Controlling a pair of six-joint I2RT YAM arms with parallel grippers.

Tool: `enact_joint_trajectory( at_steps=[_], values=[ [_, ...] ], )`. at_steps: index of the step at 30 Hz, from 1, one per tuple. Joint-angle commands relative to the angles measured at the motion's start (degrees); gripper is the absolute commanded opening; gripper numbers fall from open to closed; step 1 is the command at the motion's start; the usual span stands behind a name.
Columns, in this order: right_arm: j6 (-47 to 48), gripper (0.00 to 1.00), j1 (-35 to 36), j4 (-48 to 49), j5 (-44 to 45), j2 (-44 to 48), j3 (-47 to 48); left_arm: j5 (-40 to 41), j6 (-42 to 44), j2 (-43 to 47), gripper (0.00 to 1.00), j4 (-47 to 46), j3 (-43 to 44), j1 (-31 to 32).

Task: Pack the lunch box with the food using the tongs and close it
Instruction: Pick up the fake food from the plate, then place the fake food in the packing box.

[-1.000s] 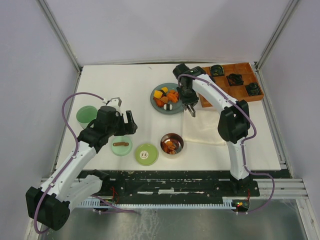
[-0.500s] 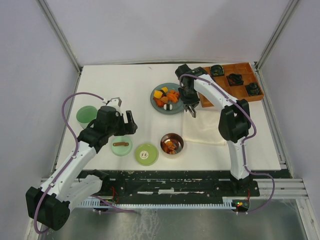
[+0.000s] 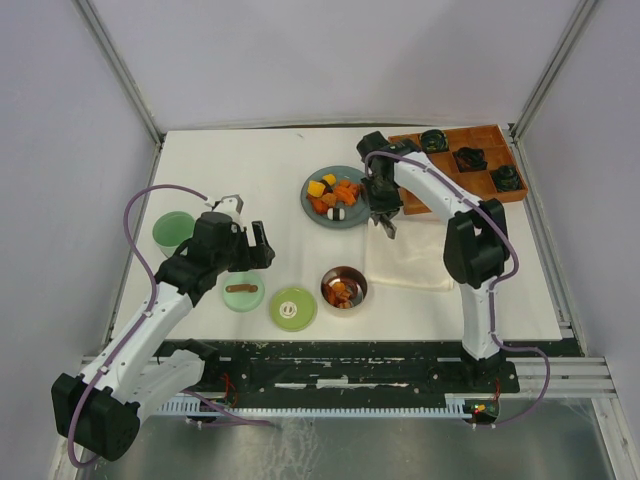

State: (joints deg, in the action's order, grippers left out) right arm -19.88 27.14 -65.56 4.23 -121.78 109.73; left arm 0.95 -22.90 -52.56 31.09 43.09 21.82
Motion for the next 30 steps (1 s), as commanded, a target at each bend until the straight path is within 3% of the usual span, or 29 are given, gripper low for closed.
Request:
enact_joint_trajectory(
  at_steps=[1, 9, 17, 25, 30],
  values=[
    [-0.7, 0.28, -0.2, 3.2, 1.9, 10.0, -2.6, 0.1, -0.8, 0.5, 0.92, -2.3, 0.4, -0.3],
    [-1.6, 0.28, -0.1, 4.2, -2.7, 23.4, -14.3, 0.0, -0.8, 0.6, 0.92, -2.3, 0.5, -0.3],
    [-4.5, 0.29, 1.1, 5.4, -16.0, 36.7, -26.4, -0.2, -0.8, 0.8, 0.92, -2.2, 0.4, -0.2],
    [-10.9, 0.30, 8.4, 4.9, -24.3, 51.5, -40.4, -0.4, -0.8, 0.7, 0.92, -2.3, 0.5, -0.2],
    [-13.5, 0.31, 13.9, 3.7, -25.7, 54.9, -45.6, -0.4, -0.8, 0.8, 0.92, -2.3, 0.4, -0.2]
  ],
)
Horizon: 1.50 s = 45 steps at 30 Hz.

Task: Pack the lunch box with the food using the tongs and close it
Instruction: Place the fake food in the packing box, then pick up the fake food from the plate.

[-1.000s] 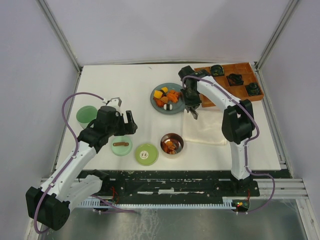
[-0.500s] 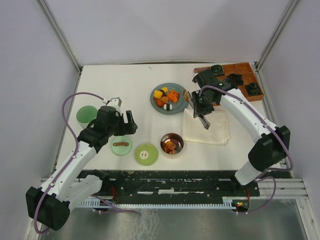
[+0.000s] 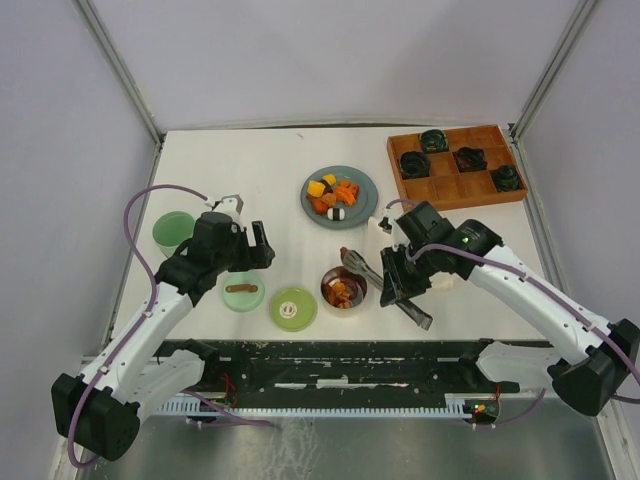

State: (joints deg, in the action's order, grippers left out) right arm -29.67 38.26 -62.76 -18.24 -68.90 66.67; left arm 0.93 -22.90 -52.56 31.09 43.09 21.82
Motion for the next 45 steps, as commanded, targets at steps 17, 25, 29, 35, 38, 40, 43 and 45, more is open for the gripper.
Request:
enact_joint_trajectory(
  at_steps=[17, 25, 29, 35, 38, 40, 43, 45],
  values=[
    [-5.0, 0.37, 6.5, 2.8, -0.4, -2.8, -6.6, -0.3, -0.8, 0.6, 0.92, -2.3, 0.4, -0.2],
    [-4.6, 0.44, 6.5, -1.7, 7.5, -1.8, -2.4, -0.5, -0.8, 0.5, 0.92, -2.3, 0.4, -0.2],
    [-4.9, 0.44, 6.5, -2.2, 10.2, -0.8, 0.4, -0.6, -0.8, 0.5, 0.92, -2.4, 0.5, -0.3],
    [-4.8, 0.44, 6.5, -2.5, 10.2, -0.9, 2.7, -0.6, -0.8, 0.6, 0.92, -2.3, 0.5, -0.2],
    [-5.0, 0.44, 6.5, -2.1, 11.8, -0.3, 3.6, -0.6, -0.8, 0.6, 0.92, -2.3, 0.4, -0.2],
    [-5.3, 0.44, 6.5, -2.3, 13.5, 0.1, 4.5, -0.6, -0.8, 0.7, 0.92, -2.3, 0.4, -0.2],
    [-5.5, 0.44, 6.5, -2.5, 18.3, 1.0, 5.8, -0.5, -0.8, 0.5, 0.92, -2.3, 0.4, -0.2],
    [-5.8, 0.44, 6.3, -3.1, 22.6, 1.2, 6.8, -0.6, -0.8, 0.6, 0.92, -2.3, 0.4, -0.2]
  ],
)
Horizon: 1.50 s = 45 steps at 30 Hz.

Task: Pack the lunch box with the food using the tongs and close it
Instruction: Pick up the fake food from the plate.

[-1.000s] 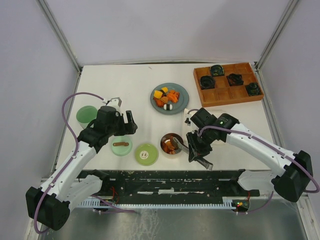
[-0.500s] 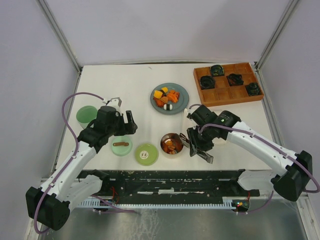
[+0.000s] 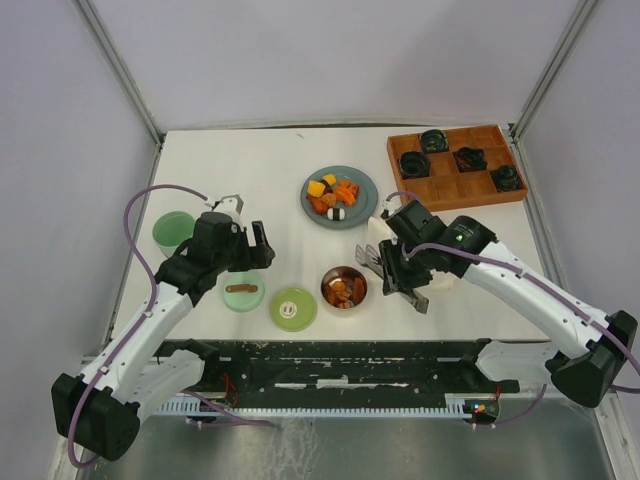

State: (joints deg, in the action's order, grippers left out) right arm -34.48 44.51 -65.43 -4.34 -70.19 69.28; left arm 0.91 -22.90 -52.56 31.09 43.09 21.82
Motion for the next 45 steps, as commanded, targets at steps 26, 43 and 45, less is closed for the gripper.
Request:
enact_joint_trajectory(
  at_steps=[26, 43, 45],
  values=[
    [7.1, 0.47, -18.5, 13.7, 1.7, -22.8, 18.3, -0.1, -0.8, 0.1, 0.92, -2.3, 0.4, -0.2],
    [5.9, 0.49, -21.7, 13.9, -5.4, -41.9, 33.9, 0.3, -0.7, -0.6, 0.92, -2.0, 0.6, -0.3],
    [5.3, 0.49, -22.1, 14.2, -5.3, -42.9, 34.4, 0.3, -0.7, -0.6, 0.92, -2.0, 0.6, -0.3]
  ],
)
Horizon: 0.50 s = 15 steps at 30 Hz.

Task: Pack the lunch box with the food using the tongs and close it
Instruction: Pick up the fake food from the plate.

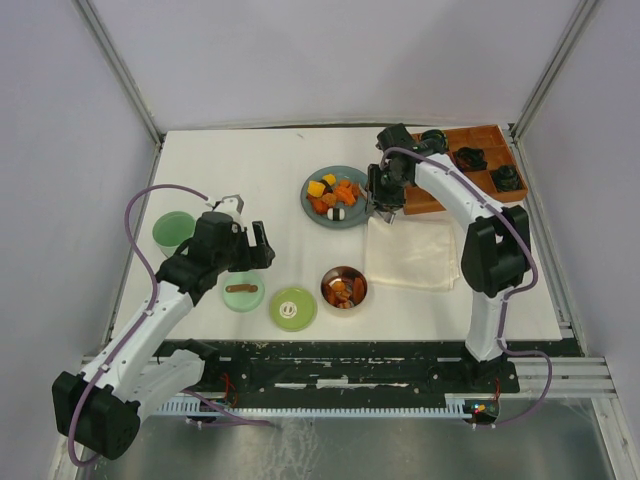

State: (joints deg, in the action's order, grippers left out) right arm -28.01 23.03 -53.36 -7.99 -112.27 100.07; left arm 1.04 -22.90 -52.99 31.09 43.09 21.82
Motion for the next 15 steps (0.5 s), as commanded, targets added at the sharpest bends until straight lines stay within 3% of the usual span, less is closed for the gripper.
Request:
enact_joint_trajectory(
  at_steps=[1, 12, 15],
  values=[
    [-1.6, 0.49, -0.8, 2.1, -2.0, -1.7, 3.9, 0.1, -0.7, -0.1, 0.92, -2.1, 0.6, -0.3],
    [-5.7, 0.48, -1.4, 5.3, -7.8, -6.4, 5.4, 0.1, -0.7, 0.0, 0.92, -2.0, 0.6, -0.2],
    [-6.2, 0.44, -1.4, 5.4, -8.1, -7.1, 5.2, 0.0, -0.8, 0.0, 0.92, -2.1, 0.6, -0.2]
  ],
)
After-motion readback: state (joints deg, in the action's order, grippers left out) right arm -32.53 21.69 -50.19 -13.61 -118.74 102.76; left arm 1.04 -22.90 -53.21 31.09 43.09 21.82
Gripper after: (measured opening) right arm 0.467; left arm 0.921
